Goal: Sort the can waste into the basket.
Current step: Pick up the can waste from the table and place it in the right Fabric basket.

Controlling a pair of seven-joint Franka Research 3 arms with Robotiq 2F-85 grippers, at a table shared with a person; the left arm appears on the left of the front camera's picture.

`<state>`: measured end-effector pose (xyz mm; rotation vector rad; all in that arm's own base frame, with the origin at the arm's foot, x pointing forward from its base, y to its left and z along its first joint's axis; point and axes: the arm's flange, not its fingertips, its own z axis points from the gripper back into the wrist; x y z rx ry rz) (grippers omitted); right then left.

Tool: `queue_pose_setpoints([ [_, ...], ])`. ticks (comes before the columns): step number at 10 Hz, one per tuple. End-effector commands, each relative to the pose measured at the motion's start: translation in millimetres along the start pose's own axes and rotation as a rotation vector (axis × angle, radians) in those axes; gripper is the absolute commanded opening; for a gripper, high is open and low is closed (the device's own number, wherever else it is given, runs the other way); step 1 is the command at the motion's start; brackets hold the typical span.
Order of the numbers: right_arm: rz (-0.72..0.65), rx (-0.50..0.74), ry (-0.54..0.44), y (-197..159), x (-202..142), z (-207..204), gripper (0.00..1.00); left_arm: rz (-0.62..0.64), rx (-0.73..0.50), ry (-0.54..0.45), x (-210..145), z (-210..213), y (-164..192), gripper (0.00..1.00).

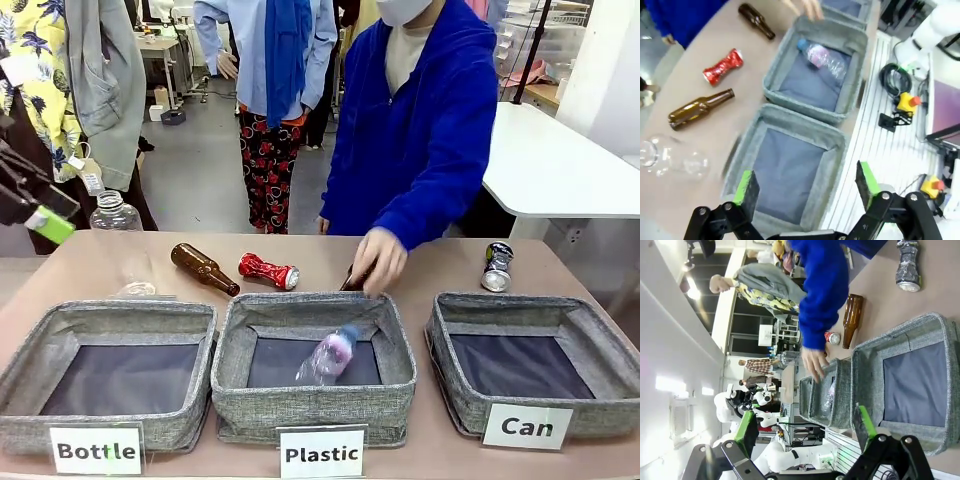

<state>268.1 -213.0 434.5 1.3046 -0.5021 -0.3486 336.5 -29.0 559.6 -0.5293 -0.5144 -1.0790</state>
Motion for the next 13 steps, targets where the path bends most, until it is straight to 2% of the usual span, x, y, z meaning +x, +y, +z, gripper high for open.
queue_pose_setpoints([
  [1,0.028,0.022,-0.012,1,4,1,1.0,-0.015,0.037,0.039,44,-40,5,1.0],
  [4,0.028,0.022,-0.012,1,4,1,1.0,-0.038,0.112,0.186,125,-92,36,1.0],
  [6,0.028,0.022,-0.012,1,4,1,1.0,-0.212,0.087,0.354,151,-127,67,1.0],
  [7,0.028,0.022,-0.012,1,4,1,1.0,-0.224,0.067,0.376,159,-144,82,1.0],
  [8,0.028,0.022,-0.012,1,4,1,1.0,-0.201,0.094,0.383,167,-162,97,1.0],
  [9,0.028,0.022,-0.012,1,4,1,1.0,-0.123,0.084,0.373,176,-187,113,1.0],
  [10,0.028,0.022,-0.012,1,4,1,1.0,-0.021,0.157,0.368,180,-207,126,1.0],
  [12,0.028,0.022,-0.012,1,4,1,1.0,0.106,0.26,0.372,183,-247,139,1.0],
  [13,0.028,0.022,-0.012,1,4,1,1.0,0.223,0.305,0.403,181,-266,144,1.0],
])
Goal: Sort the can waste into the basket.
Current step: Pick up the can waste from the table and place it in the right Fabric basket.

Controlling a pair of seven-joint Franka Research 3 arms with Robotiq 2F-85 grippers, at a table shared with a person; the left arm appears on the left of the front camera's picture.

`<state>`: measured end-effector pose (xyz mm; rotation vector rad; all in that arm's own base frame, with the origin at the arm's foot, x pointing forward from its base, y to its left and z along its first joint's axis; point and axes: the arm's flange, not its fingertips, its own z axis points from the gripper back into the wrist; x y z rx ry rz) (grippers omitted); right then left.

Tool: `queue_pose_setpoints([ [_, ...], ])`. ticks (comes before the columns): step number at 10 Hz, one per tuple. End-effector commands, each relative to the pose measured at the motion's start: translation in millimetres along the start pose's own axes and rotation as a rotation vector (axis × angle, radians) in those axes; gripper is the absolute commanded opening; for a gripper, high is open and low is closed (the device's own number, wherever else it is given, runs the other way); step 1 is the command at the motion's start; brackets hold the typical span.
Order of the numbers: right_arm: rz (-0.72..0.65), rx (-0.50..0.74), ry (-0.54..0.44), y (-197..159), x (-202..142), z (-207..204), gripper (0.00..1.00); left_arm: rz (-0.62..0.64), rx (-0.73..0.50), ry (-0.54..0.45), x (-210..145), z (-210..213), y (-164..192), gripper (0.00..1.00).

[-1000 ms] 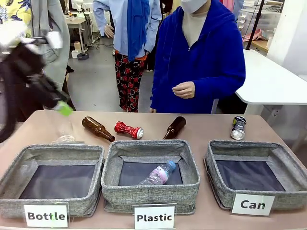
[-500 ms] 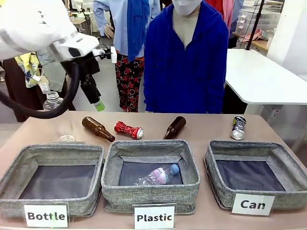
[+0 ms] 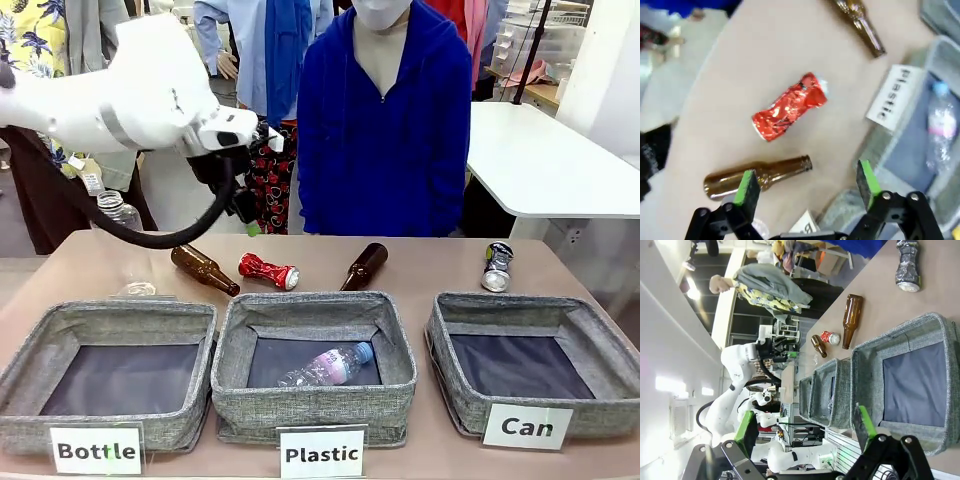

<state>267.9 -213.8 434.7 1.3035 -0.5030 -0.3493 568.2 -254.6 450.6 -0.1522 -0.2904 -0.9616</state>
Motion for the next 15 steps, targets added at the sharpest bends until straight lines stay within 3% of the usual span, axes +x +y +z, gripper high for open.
queue_pose_setpoints([
  [1,0.027,0.023,-0.01,1,3,0,1.0,0.152,0.06,0.134,13,-24,-4,1.0],
  [2,0.027,0.023,-0.01,1,3,0,1.0,0.158,0.081,0.151,17,-33,-6,1.0],
  [3,0.027,0.023,-0.01,1,3,0,1.0,0.175,0.103,0.096,19,-31,-5,1.0],
  [4,0.027,0.023,-0.01,1,3,0,1.0,0.212,0.138,0.079,17,-12,-1,1.0],
  [5,0.027,0.023,-0.01,1,3,0,1.0,0.162,0.091,0.107,7,-43,-5,1.0],
  [9,0.027,0.023,-0.01,1,3,0,1.0,0.181,0.095,0.103,13,-41,-7,1.0],
  [10,0.027,0.023,-0.01,1,3,0,1.0,-0.146,0.025,0.043,24,-48,-10,1.0],
  [12,0.027,0.023,-0.01,1,3,0,1.0,-0.541,-0.079,-0.074,24,-49,-12,1.0],
  [13,0.027,0.023,-0.01,1,3,0,1.0,-0.74,-0.135,-0.072,18,-48,-12,1.0],
  [15,0.027,0.023,-0.01,1,3,0,1.0,-0.887,-0.168,-0.029,2,-43,-5,1.0],
])
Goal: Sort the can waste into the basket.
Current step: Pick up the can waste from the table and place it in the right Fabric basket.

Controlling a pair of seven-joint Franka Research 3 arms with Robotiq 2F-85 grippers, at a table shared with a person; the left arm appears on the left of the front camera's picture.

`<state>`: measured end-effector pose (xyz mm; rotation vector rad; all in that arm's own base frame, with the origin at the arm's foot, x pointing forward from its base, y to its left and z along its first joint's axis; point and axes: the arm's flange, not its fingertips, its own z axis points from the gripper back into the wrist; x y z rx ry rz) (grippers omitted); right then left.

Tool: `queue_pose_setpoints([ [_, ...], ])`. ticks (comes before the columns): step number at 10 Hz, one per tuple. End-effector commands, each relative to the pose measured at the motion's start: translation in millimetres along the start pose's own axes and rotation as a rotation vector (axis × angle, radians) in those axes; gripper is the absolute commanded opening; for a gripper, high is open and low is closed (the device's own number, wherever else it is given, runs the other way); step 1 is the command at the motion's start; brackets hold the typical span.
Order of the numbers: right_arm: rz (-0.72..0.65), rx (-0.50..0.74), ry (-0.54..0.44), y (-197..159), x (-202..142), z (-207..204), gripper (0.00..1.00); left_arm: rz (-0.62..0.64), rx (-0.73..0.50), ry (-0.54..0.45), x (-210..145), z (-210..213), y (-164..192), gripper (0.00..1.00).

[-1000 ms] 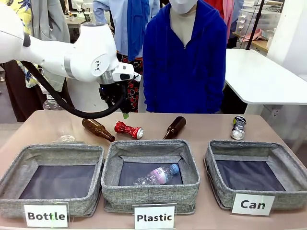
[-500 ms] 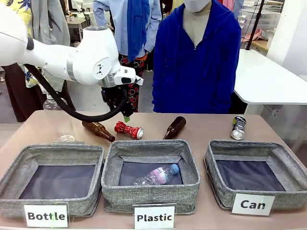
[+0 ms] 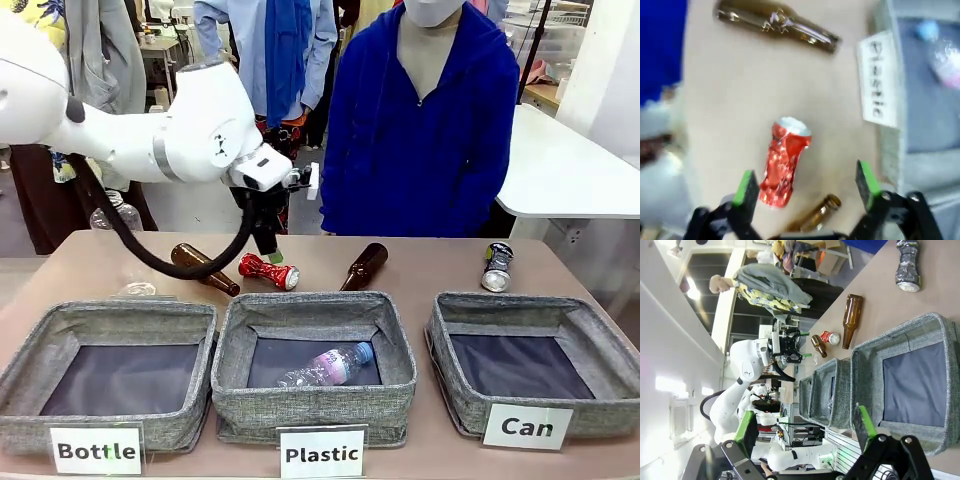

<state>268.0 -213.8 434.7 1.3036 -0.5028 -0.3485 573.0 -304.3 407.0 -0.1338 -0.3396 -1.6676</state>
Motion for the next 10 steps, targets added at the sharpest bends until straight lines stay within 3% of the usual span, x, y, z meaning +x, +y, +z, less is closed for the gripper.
queue_pose_setpoints([
  [1,0.027,0.023,-0.011,1,3,0,1.0,-0.225,-0.087,-0.011,-38,18,-3,1.0],
  [3,0.027,0.023,-0.011,1,3,0,1.0,-0.271,-0.033,0.053,-48,23,-2,1.0],
  [4,0.027,0.023,-0.011,1,3,0,1.0,-0.163,0.034,0.001,-45,24,0,1.0],
  [5,0.027,0.023,-0.011,1,3,0,1.0,-0.25,-0.068,0.02,-43,15,5,1.0],
  [8,0.027,0.023,-0.011,1,3,0,1.0,-0.244,-0.044,0.024,-45,18,7,1.0],
  [10,0.027,0.023,-0.011,1,3,0,1.0,-0.199,-0.044,0.058,-38,4,27,1.0],
])
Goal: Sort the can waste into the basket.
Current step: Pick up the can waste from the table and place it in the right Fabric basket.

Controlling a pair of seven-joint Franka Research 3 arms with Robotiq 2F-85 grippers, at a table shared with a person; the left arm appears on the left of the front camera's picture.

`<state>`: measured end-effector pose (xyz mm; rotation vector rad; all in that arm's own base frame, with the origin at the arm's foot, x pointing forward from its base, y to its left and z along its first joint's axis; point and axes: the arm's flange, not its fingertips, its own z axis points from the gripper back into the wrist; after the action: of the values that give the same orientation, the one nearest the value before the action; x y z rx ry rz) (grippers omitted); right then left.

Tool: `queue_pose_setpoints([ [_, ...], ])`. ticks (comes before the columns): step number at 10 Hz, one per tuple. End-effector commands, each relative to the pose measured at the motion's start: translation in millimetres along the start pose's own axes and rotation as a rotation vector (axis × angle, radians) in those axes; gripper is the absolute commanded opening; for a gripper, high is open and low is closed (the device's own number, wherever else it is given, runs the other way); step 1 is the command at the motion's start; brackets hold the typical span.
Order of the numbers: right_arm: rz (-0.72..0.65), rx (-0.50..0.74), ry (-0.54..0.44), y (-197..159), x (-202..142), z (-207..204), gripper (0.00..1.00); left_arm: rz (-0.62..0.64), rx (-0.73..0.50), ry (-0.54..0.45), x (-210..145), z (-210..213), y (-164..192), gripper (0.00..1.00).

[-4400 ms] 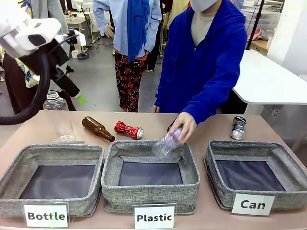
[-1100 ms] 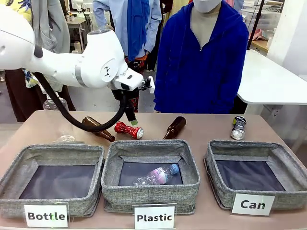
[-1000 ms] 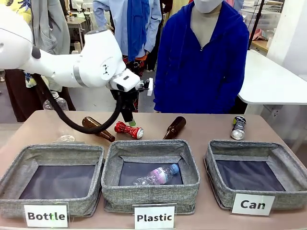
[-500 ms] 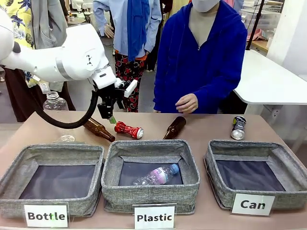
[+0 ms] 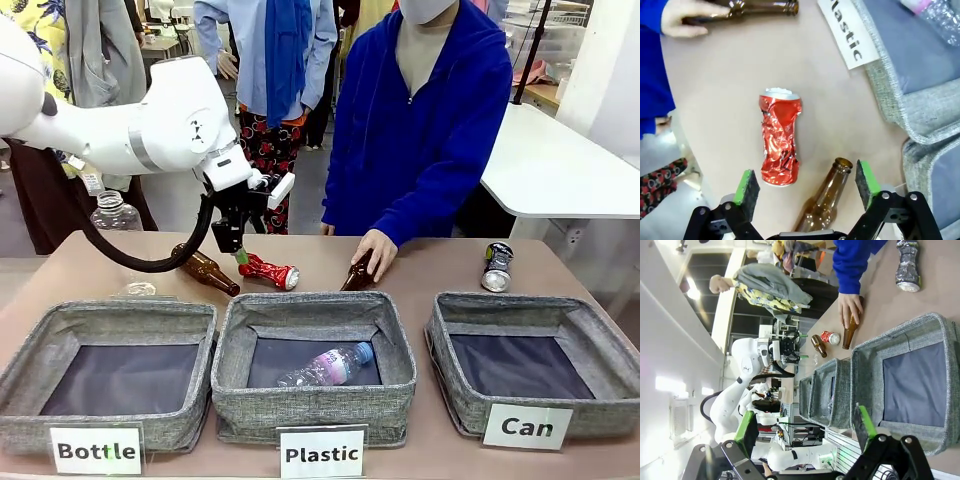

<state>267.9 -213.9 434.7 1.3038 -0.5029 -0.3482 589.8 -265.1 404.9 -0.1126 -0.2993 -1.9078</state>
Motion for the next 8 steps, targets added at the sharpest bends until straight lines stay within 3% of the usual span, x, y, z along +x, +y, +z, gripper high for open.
queue_pose_setpoints([
  [1,0.027,0.023,-0.011,1,3,0,1.0,-0.001,-0.013,-0.041,-9,8,3,1.0],
  [2,0.027,0.023,-0.011,1,3,0,1.0,-0.048,0.038,-0.169,-21,34,-25,1.0],
  [5,0.027,0.023,-0.011,1,3,0,1.0,-0.12,0.091,-0.414,-49,68,-81,1.0],
  [6,0.027,0.023,-0.011,1,3,0,1.0,-0.141,0.165,-0.467,-59,84,-115,1.0],
  [8,0.027,0.023,-0.011,1,3,0,1.0,-0.056,0.287,-0.45,-82,120,-185,1.0],
])
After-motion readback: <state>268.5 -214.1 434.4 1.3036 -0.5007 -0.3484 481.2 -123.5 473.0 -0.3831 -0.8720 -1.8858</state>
